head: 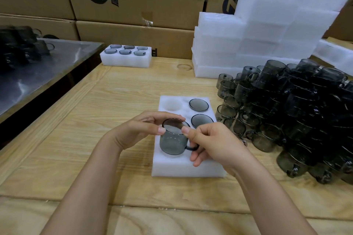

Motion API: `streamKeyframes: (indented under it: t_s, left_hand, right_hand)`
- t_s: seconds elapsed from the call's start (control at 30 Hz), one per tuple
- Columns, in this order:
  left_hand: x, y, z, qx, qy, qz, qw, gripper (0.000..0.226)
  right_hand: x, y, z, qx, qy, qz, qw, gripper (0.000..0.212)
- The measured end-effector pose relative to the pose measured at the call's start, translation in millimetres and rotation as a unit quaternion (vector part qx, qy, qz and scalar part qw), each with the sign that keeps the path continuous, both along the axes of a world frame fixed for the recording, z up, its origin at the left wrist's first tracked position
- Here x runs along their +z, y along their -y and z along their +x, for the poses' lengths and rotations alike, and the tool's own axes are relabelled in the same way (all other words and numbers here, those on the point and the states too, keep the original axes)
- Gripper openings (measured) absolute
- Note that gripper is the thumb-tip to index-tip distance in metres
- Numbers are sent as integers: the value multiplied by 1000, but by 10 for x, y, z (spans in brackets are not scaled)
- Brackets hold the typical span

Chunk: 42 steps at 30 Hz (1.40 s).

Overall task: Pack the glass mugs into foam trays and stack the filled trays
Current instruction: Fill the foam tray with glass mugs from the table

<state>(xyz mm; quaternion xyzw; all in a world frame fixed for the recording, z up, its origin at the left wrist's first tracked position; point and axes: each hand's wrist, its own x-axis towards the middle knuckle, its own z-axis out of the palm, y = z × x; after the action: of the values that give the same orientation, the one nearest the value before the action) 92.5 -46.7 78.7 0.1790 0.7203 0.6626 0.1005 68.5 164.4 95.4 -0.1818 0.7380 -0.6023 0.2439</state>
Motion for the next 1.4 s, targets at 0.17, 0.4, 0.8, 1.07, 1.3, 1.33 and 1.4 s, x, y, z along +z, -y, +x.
streamKeyframes:
  t_s: [0.17, 0.4, 0.8, 1.07, 1.3, 1.33, 1.4]
  left_hand:
    - [26, 0, 15, -2, 6, -22, 1000, 67]
    - [-6, -19, 21, 40, 2, -102, 994, 44]
    - [-68, -230, -39, 153, -38, -136, 978, 14]
    - [-50, -313, -23, 183, -107, -228, 950, 10]
    - [-104, -304, -28, 160, -134, -305, 929, 12]
    - [-92, -319, -23, 166, -124, -290, 934, 14]
    - [-64, -373, -26, 191, -109, -275, 936, 18]
  right_hand:
    - [36, 10, -4, 31, -11, 58, 998, 40]
    - [66, 77, 21, 58, -150, 241, 957, 46]
    - [217, 81, 128, 92, -301, 353, 881, 44]
    - [59, 63, 85, -13, -334, 306, 891, 42]
    - [-230, 200, 70, -21, -434, 499, 750, 53]
    - [-185, 208, 97, -27, -444, 526, 725, 52]
    - [-102, 223, 172, -63, -471, 569, 671, 50]
